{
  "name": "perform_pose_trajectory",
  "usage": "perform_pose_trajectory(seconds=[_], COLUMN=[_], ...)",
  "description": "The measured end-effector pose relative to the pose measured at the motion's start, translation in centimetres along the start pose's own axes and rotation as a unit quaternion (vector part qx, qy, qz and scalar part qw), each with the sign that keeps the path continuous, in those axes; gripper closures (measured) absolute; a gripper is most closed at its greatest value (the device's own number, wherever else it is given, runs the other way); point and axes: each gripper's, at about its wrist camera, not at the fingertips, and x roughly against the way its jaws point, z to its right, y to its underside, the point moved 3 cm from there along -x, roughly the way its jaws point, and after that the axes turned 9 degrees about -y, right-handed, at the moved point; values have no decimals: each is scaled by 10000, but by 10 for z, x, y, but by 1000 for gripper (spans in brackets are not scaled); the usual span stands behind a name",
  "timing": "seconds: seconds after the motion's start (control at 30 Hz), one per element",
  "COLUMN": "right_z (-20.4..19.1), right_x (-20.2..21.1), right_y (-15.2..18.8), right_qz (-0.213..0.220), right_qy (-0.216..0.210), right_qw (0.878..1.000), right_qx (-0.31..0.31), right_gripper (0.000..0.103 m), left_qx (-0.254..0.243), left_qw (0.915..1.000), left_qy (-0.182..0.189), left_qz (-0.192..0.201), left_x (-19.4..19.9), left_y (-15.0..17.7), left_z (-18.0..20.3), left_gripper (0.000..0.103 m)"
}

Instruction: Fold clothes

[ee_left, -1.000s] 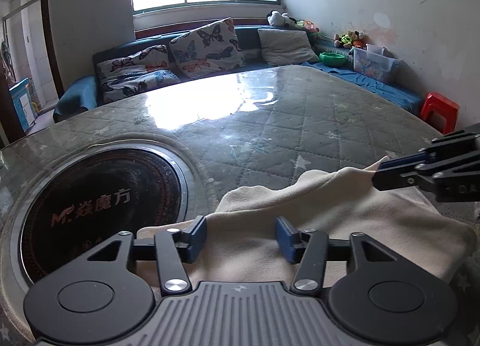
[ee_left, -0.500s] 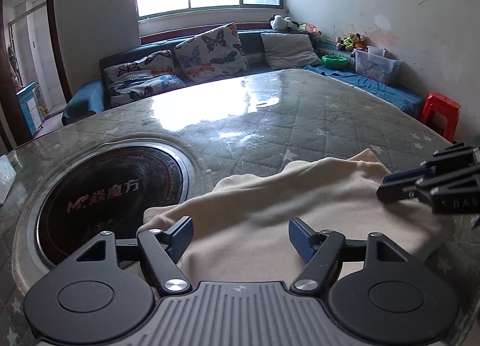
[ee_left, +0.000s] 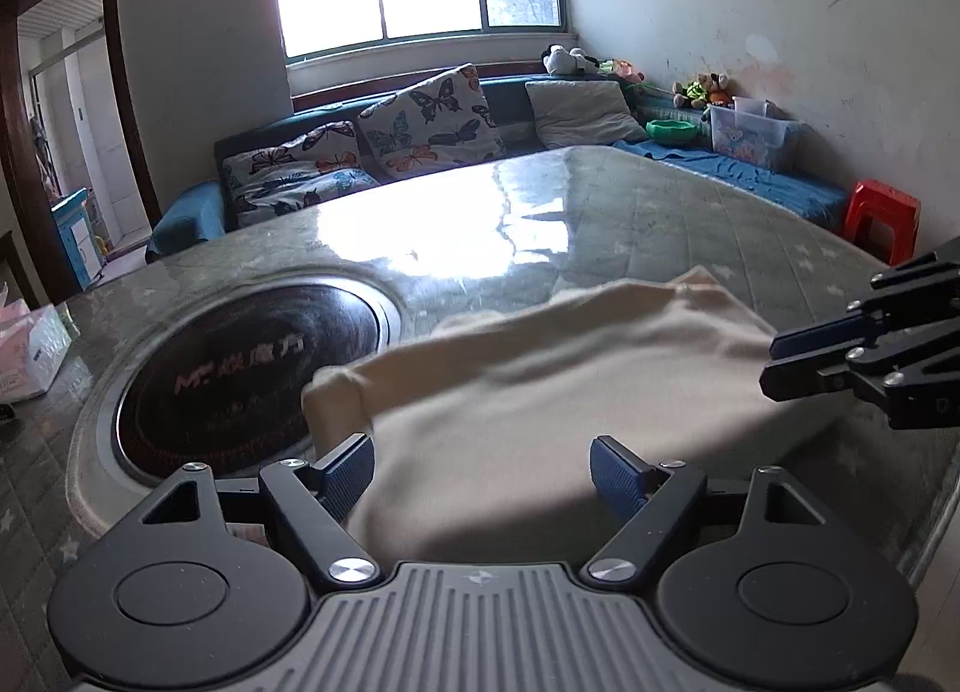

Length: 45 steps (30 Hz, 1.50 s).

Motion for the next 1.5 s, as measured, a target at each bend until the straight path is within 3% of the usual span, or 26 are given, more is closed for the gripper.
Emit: perform_pose_trajectory(seconds=[0.23, 0.7, 1.03, 1.27, 1.5], right_z=[4, 5, 1, 10, 34], right_x=[-10, -6, -10, -22, -28], right_y=[16, 20, 1, 7, -13], right_qz=[-48, -190, 36, -66, 81], right_qy=[47, 59, -9, -56, 158], right_qw=[9997, 9998, 10000, 9997, 9990], right_qx=[-229, -40, -20, -222, -403], right_gripper=[85, 84, 82, 81, 81], left_qx=[94, 124, 396, 653, 809], left_qw=[9999, 9999, 9988, 9976, 9963], left_qy=[9, 63, 97, -243, -279], left_qz=[-35, 64, 258, -22, -96], left_x=[0, 9, 16, -3, -8], left_y=[17, 36, 15, 22, 22], left_z=[2, 5, -11, -30, -36], left_gripper=[21, 21, 21, 21, 21])
